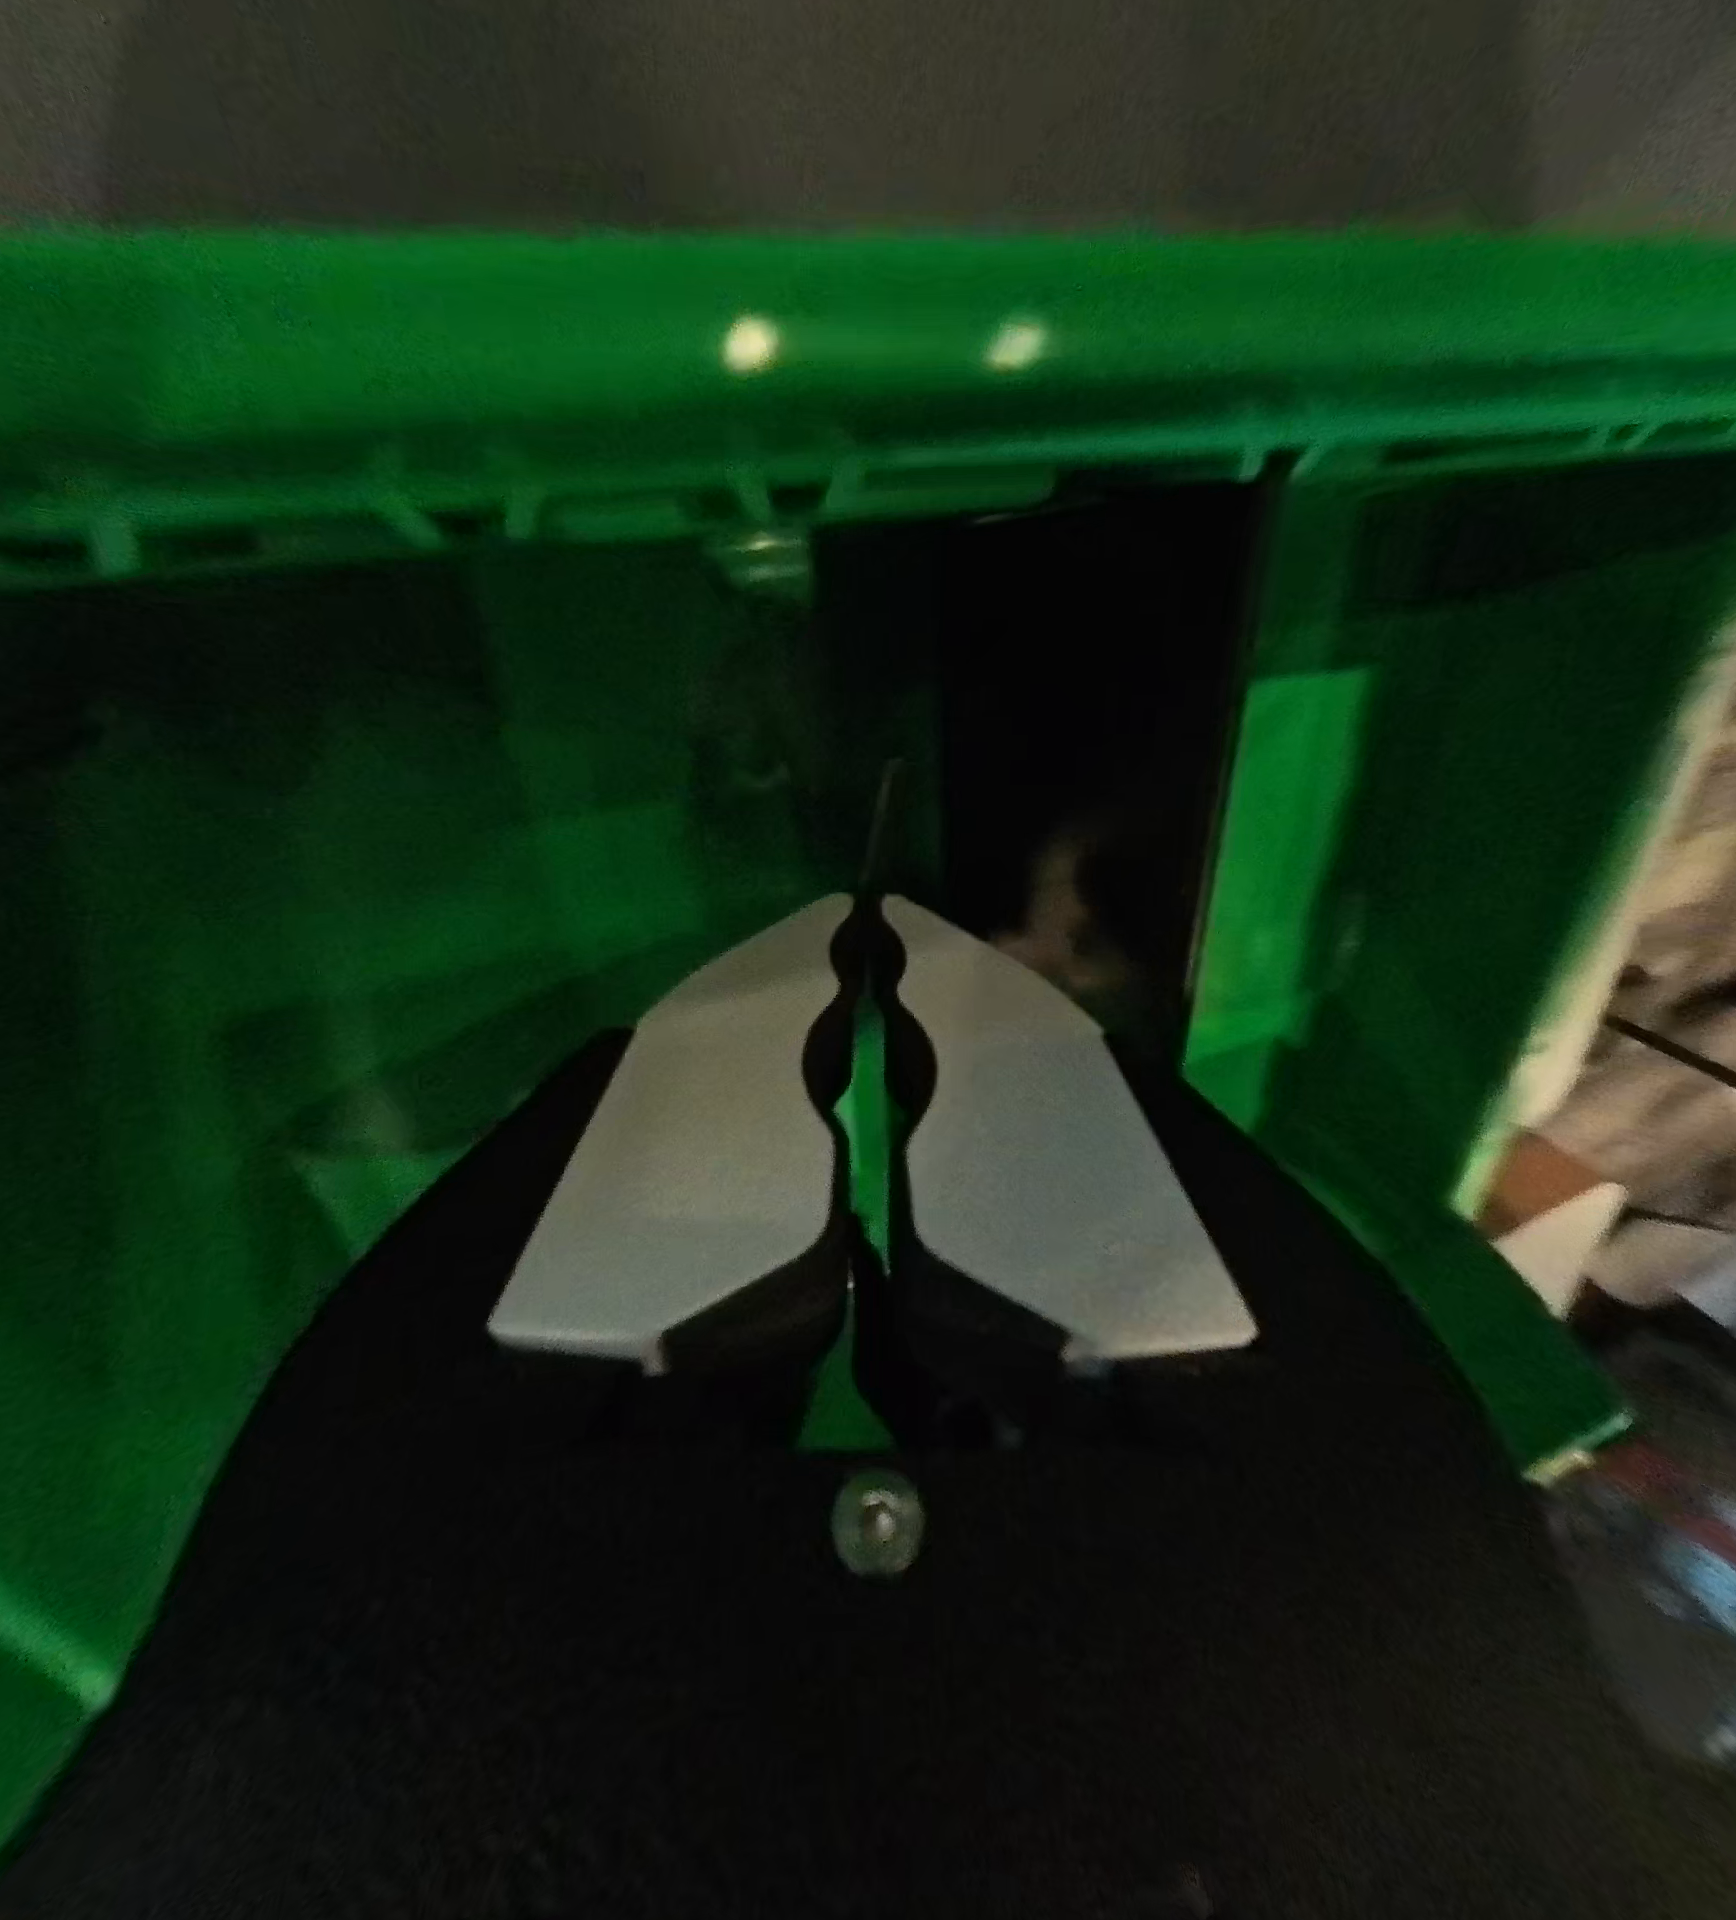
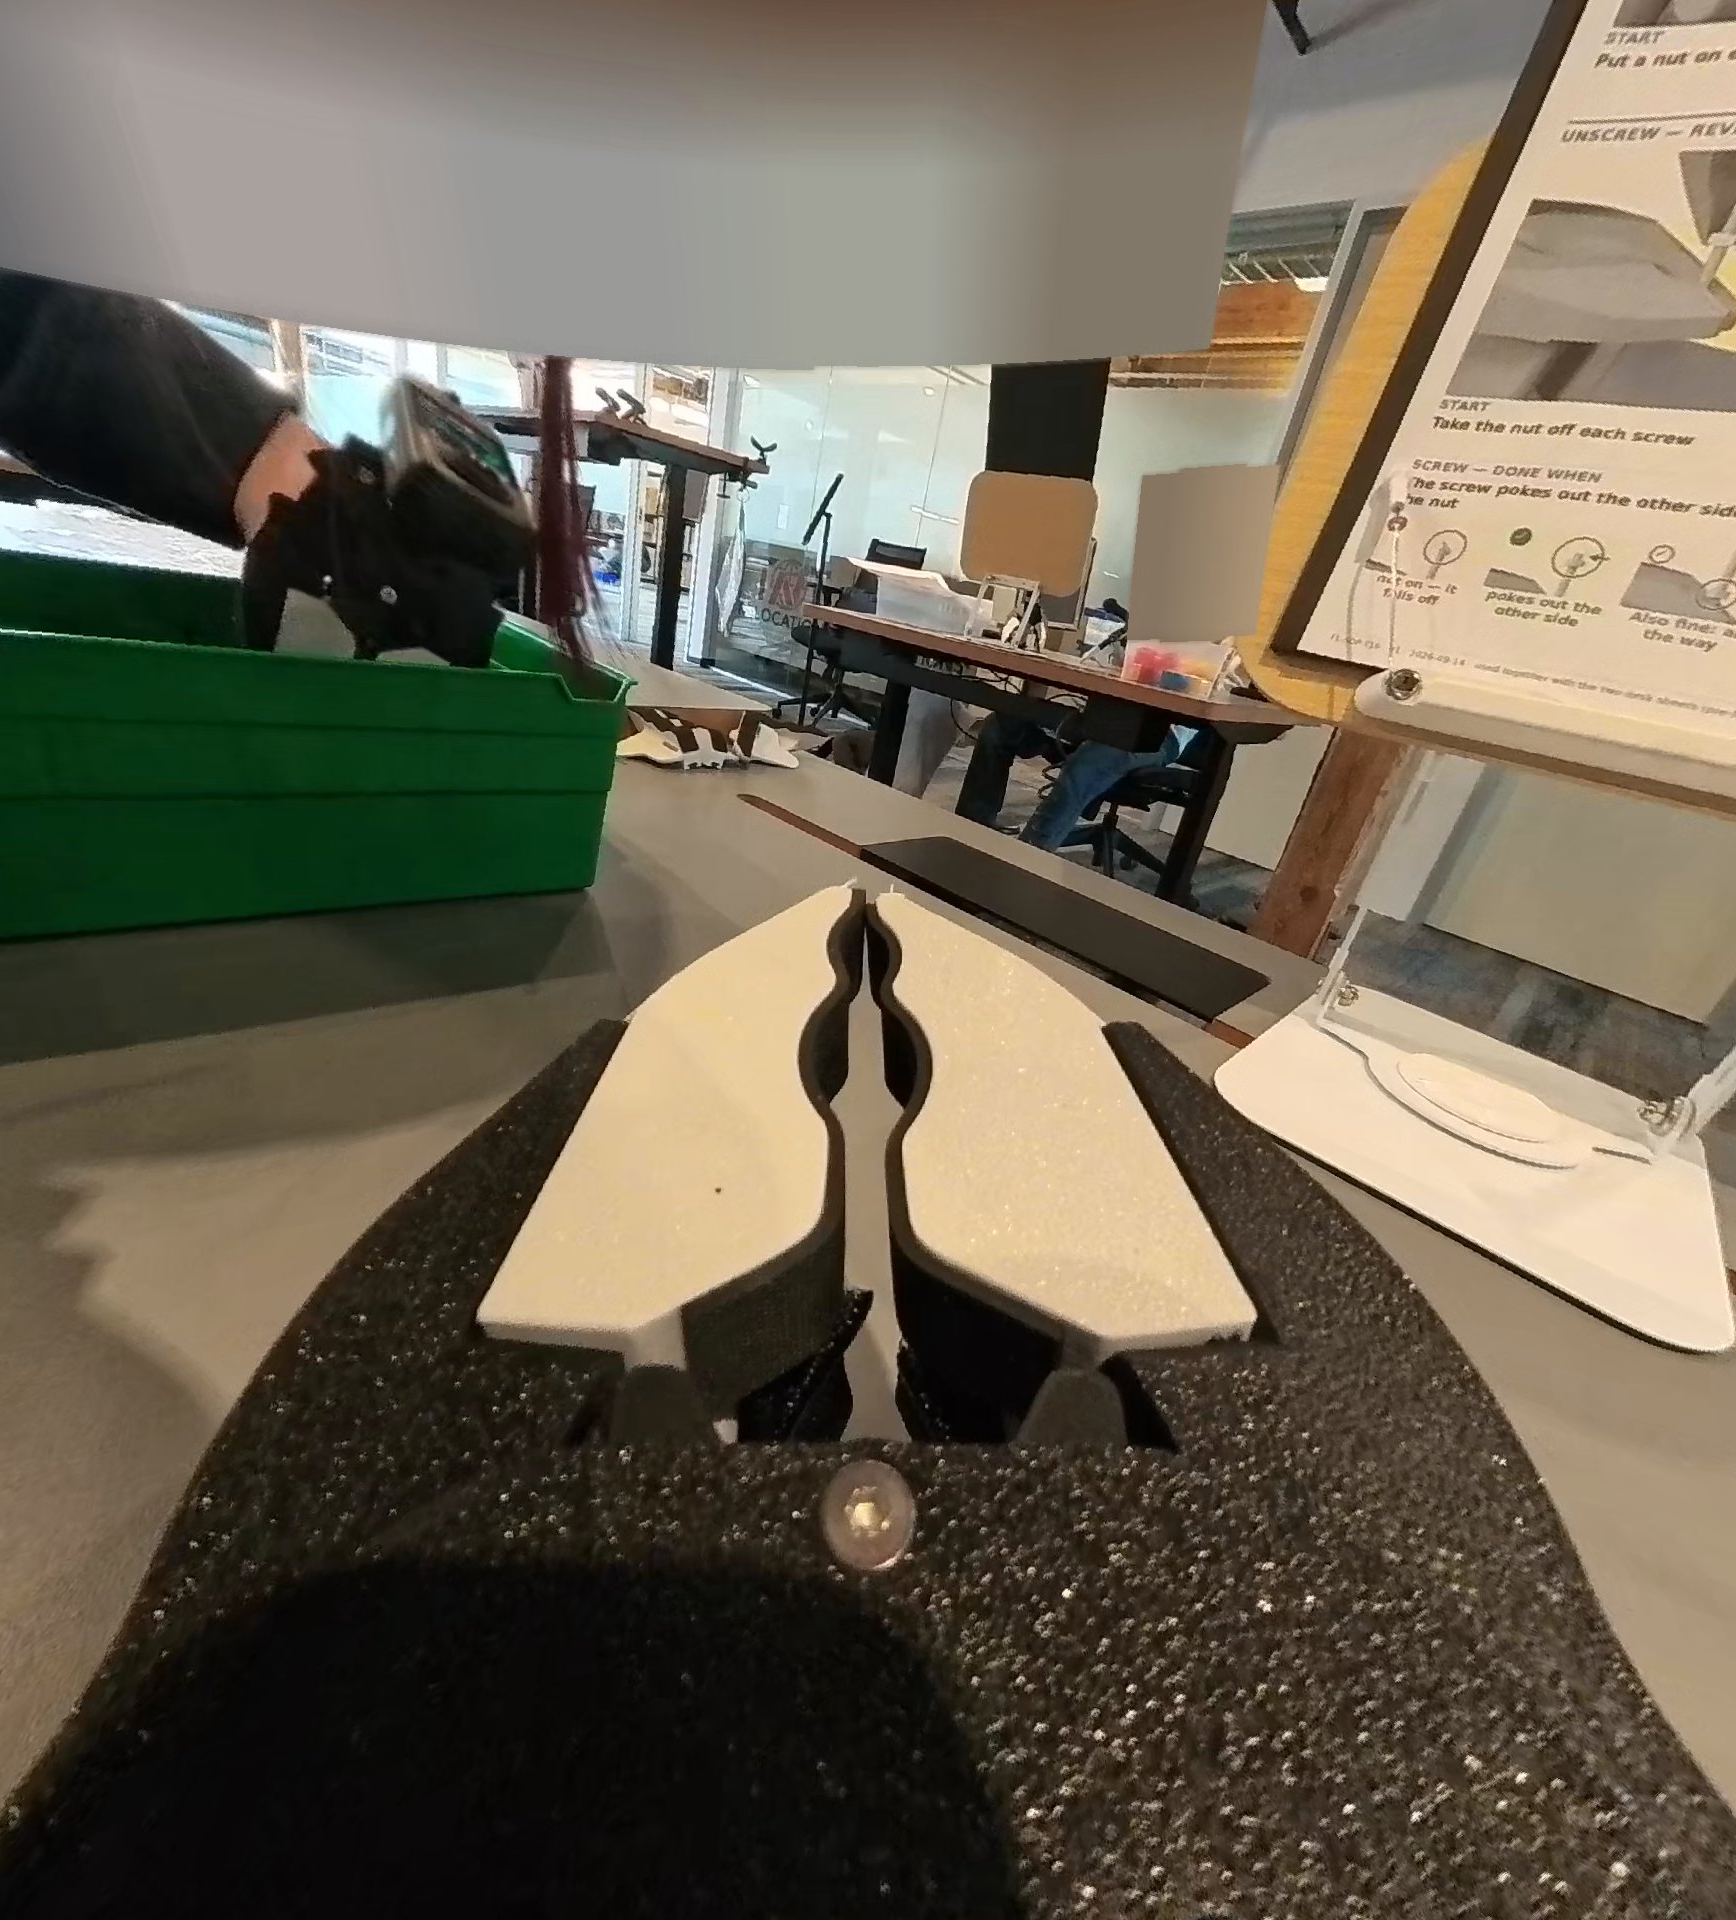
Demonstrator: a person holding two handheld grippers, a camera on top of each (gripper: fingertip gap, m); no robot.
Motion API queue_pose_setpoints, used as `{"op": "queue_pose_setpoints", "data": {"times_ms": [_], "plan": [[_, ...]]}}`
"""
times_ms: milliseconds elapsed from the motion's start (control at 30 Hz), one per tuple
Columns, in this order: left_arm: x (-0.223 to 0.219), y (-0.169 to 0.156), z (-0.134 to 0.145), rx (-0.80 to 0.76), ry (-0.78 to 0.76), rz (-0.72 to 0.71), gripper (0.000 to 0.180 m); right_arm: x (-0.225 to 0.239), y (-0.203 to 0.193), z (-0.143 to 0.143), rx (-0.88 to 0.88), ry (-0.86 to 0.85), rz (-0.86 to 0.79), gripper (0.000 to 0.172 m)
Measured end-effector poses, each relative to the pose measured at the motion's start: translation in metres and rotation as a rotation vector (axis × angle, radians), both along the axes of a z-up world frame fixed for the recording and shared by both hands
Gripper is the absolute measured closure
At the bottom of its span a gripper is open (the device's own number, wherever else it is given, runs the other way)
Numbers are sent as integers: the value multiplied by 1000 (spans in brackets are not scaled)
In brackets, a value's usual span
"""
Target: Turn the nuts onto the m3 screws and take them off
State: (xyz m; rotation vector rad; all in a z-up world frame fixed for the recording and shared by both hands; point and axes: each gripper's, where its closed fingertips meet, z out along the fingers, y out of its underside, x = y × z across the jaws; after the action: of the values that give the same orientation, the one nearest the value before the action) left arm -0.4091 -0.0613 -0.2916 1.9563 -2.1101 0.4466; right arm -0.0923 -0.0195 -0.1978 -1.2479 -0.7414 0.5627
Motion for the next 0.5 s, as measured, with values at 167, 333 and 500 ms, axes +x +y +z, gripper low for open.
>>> {"op": "queue_pose_setpoints", "data": {"times_ms": [167,333,500], "plan": [[-5,-13,-11,-72,85,-62,180,0,0,0,0,5,1,172],[-5,-13,-18,-69,104,-75,180,1,0,1,0,7,1,172],[3,8,-18,84,35,-67,180,0,0,0,0,4,1,172]]}}
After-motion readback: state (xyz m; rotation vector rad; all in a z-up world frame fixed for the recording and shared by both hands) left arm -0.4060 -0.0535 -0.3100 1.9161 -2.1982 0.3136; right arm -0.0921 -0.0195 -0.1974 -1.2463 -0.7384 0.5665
